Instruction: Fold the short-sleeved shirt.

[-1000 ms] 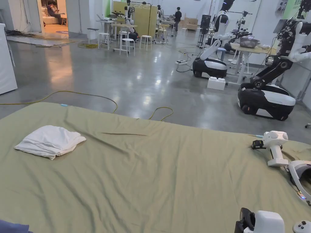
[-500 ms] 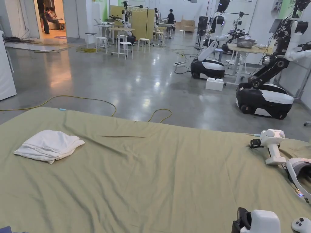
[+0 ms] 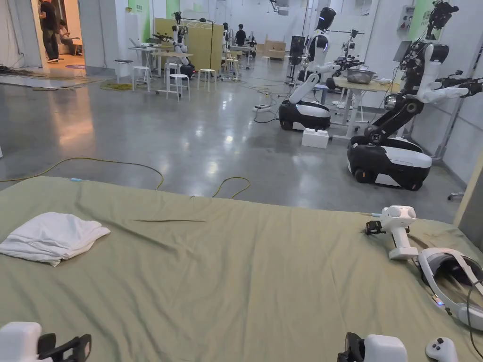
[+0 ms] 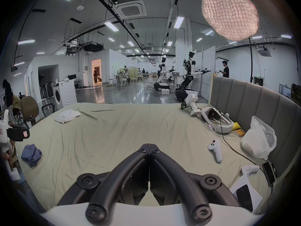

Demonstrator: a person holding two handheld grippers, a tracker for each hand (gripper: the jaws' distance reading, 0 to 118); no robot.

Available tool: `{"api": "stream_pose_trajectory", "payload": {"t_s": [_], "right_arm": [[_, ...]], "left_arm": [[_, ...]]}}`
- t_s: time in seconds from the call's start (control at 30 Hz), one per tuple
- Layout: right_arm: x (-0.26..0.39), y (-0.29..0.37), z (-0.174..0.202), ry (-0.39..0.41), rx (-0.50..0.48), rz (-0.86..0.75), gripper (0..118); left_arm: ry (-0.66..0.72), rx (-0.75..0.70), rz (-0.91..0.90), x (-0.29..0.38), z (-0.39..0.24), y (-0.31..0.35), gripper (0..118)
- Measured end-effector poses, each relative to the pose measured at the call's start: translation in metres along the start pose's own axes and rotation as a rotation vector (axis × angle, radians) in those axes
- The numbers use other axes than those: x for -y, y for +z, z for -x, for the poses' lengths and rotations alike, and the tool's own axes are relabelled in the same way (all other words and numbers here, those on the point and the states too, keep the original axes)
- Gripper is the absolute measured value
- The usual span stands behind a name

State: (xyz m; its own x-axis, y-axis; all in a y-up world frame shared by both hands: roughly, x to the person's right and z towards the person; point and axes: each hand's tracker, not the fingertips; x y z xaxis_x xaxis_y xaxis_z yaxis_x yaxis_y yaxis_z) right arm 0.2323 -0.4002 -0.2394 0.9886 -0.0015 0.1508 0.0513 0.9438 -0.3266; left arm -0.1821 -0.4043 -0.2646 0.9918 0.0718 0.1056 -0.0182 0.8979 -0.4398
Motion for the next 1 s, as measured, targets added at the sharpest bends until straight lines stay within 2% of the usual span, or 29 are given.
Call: {"api": "stream_pose_trajectory", "payload": {"t_s": [0.1, 0.17, 0.23, 0.33, 0.4, 0.47, 0.5, 0.57, 0.83, 1.0], "right_arm": [[0.0, 0.001, 0.0, 0.004, 0.001, -0.001, 0], [0.0, 0.001, 0.0, 0.005, 0.0, -0.003, 0], [0.0, 0.001, 0.0, 0.004, 0.0, -0.007, 0], [-0.001, 0.001, 0.0, -0.005, 0.007, -0.018, 0], [-0.003, 0.001, 0.0, -0.017, 0.015, -0.031, 0], [-0.005, 0.0, 0.001, -0.03, 0.027, -0.054, 0], [-0.005, 0.0, 0.001, -0.031, 0.033, -0.065, 0], [-0.007, -0.001, 0.003, -0.03, 0.04, -0.082, 0], [-0.013, 0.0, 0.008, -0.027, 0.041, -0.115, 0], [-0.014, 0.004, 0.011, -0.012, 0.037, -0.127, 0]], "left_arm": [[-0.109, -0.095, -0.142, 0.009, -0.035, -0.01, 59], [-0.111, -0.121, -0.193, 0.006, -0.058, -0.012, 59], [-0.064, -0.032, -0.176, -0.003, -0.068, -0.015, 56], [-0.027, 0.021, -0.173, -0.018, -0.084, -0.018, 35], [-0.068, -0.002, -0.177, -0.023, -0.095, -0.022, 33], [-0.093, -0.003, -0.204, -0.025, -0.106, -0.022, 13], [-0.102, 0.008, -0.214, -0.027, -0.109, -0.022, 10], [-0.106, -0.008, -0.237, -0.03, -0.115, -0.022, 9], [0.035, -0.002, -0.251, -0.036, -0.115, -0.024, 9], [0.043, -0.019, -0.234, -0.036, -0.115, -0.024, 9]]}}
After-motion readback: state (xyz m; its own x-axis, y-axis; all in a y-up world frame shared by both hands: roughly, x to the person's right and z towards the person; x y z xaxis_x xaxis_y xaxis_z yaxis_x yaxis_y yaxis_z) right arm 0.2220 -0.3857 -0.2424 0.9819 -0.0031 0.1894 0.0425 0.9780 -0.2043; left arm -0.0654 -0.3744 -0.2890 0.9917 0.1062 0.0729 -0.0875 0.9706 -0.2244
